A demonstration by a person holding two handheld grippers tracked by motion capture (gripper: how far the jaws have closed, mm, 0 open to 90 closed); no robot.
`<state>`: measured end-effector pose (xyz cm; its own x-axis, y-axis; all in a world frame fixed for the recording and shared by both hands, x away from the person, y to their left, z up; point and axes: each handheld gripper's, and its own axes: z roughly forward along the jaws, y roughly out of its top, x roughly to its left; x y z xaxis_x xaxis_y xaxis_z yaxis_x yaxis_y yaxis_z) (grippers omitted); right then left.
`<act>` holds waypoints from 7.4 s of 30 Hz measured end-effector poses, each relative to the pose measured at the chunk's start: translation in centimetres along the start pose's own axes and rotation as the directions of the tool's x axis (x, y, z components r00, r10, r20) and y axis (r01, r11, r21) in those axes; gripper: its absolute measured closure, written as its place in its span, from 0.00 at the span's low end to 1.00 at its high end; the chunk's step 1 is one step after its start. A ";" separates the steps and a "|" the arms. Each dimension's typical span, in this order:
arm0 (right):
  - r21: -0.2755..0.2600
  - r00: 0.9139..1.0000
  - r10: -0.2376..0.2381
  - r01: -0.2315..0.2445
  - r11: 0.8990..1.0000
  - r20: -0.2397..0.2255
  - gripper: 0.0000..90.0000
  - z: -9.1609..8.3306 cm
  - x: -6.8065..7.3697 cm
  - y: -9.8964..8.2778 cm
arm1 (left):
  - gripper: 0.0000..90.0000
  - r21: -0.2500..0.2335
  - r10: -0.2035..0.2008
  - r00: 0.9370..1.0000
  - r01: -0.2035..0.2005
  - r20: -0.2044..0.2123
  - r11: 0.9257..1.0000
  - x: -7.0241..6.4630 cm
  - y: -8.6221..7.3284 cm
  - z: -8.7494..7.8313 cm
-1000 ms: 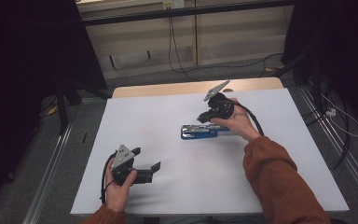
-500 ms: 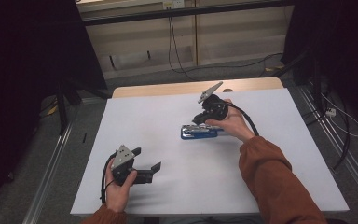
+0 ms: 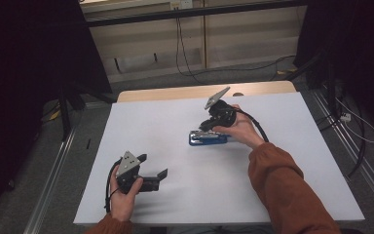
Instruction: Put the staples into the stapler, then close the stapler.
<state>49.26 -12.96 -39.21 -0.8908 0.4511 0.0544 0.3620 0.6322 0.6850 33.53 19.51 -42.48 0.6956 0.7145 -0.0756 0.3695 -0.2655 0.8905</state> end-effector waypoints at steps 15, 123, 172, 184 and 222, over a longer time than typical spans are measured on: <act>0.030 0.999 -0.049 0.048 0.998 0.012 0.88 1.0 0.0 0.3 | 0.04 -0.005 0.000 1.000 0.000 -0.001 1.000 0.0 0.0 0.0; -0.009 0.997 0.037 -0.036 0.999 0.063 0.16 3.0 -0.9 -0.5 | 0.04 0.006 0.011 1.000 -0.011 -0.005 1.000 0.1 0.0 0.0; -0.291 0.905 0.295 -0.206 0.934 0.306 0.03 -1.5 2.6 -5.7 | 0.04 -0.001 -0.010 1.000 0.010 -0.010 1.000 0.5 -0.1 0.0; -0.374 0.883 0.334 -0.202 0.905 0.330 0.03 -3.0 3.4 -7.3 | 0.04 -0.011 0.000 1.000 0.000 -0.026 1.000 0.3 0.0 0.0; -0.332 0.867 0.341 -0.221 0.917 0.365 0.06 -5.9 5.0 -12.2 | 0.08 0.013 0.038 0.999 -0.038 0.005 0.999 -0.9 0.9 1.5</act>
<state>38.80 -22.11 -42.97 -0.5486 0.8359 0.0156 0.4374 0.2711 0.8575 34.12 17.65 -42.24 0.7121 0.7007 -0.0442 0.3508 -0.3005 0.8869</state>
